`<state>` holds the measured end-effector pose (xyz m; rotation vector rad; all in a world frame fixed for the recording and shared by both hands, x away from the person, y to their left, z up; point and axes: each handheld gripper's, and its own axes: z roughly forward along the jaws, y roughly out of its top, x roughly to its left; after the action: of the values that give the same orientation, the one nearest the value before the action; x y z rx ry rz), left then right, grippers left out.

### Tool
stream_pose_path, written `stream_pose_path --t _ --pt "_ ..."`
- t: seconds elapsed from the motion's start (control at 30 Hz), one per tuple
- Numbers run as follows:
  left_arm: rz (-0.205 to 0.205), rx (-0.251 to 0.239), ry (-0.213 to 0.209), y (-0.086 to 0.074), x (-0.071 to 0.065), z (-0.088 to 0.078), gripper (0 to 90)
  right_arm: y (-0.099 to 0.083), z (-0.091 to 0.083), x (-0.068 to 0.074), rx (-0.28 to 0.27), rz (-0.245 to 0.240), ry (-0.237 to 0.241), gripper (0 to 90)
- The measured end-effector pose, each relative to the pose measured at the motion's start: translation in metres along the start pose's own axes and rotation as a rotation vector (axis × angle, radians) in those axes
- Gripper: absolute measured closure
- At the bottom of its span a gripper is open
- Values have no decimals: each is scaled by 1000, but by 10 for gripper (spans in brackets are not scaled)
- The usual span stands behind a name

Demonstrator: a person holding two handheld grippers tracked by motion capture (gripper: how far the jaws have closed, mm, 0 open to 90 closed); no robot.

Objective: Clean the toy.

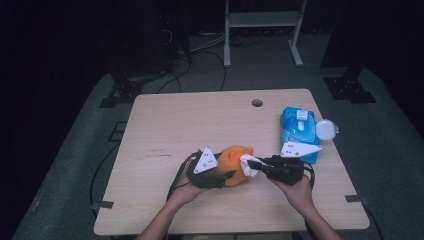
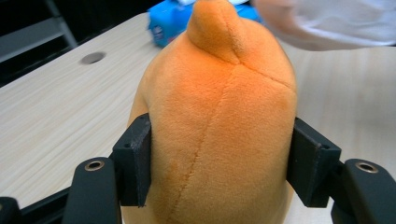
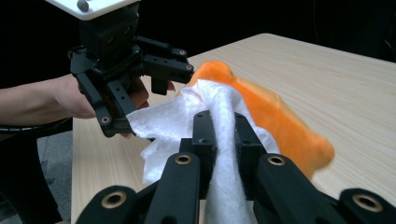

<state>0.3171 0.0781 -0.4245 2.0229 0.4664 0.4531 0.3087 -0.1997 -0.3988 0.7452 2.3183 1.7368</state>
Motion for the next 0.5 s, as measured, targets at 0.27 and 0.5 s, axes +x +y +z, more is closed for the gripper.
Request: stream_pose_path --t 0.27,0.5 --pt "90 21 -57 2 -24 14 267 -1 2 -9 -31 53 -14 817" --pt "61 22 -180 5 -17 5 250 -7 3 -16 8 82 -2 816"
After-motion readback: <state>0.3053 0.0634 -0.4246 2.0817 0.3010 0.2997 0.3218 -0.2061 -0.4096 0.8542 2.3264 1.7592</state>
